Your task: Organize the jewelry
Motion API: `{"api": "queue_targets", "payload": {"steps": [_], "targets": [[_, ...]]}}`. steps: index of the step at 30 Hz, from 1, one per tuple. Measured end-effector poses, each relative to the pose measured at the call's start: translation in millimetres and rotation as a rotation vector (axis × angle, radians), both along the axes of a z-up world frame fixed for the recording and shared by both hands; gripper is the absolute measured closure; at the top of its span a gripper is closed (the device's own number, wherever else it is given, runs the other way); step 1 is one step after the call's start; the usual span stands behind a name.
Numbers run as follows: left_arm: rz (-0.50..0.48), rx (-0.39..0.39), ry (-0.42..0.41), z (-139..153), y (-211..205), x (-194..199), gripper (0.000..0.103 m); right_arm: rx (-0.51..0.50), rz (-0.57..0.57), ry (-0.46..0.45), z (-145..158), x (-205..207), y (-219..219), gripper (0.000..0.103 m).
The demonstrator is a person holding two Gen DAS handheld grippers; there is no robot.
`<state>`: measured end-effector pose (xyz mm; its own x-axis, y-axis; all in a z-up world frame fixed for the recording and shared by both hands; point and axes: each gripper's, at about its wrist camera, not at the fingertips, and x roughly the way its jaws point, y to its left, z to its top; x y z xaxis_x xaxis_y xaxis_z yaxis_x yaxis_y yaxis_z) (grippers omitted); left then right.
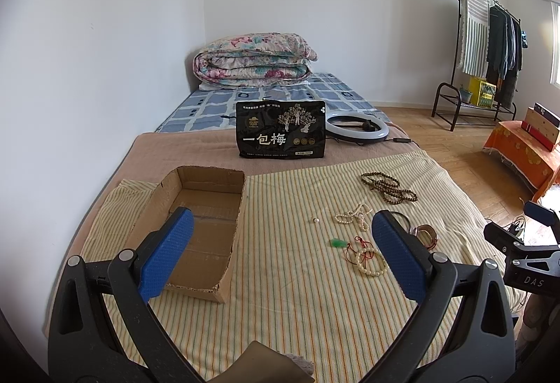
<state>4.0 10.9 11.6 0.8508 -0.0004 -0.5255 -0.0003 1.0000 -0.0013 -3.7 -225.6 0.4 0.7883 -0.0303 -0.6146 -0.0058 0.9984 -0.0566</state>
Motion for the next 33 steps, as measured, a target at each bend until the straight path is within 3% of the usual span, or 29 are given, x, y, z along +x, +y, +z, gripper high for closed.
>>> {"api": "queue_targets", "payload": {"steps": [17,26,33], "targets": [[0.008,0.001,0.004,-1,0,-1,0.000,0.001,-0.001,0.003,-3,-2,-2,0.000],[-0.013,0.010,0.056,-12,-3,11,0.000,-0.010,-0.017,0.052,-11,8,-13,0.000],[-0.058,0.002,0.149,-26,-8,28,0.000,-0.026,-0.005,0.086,-16,26,-29,0.000]]}}
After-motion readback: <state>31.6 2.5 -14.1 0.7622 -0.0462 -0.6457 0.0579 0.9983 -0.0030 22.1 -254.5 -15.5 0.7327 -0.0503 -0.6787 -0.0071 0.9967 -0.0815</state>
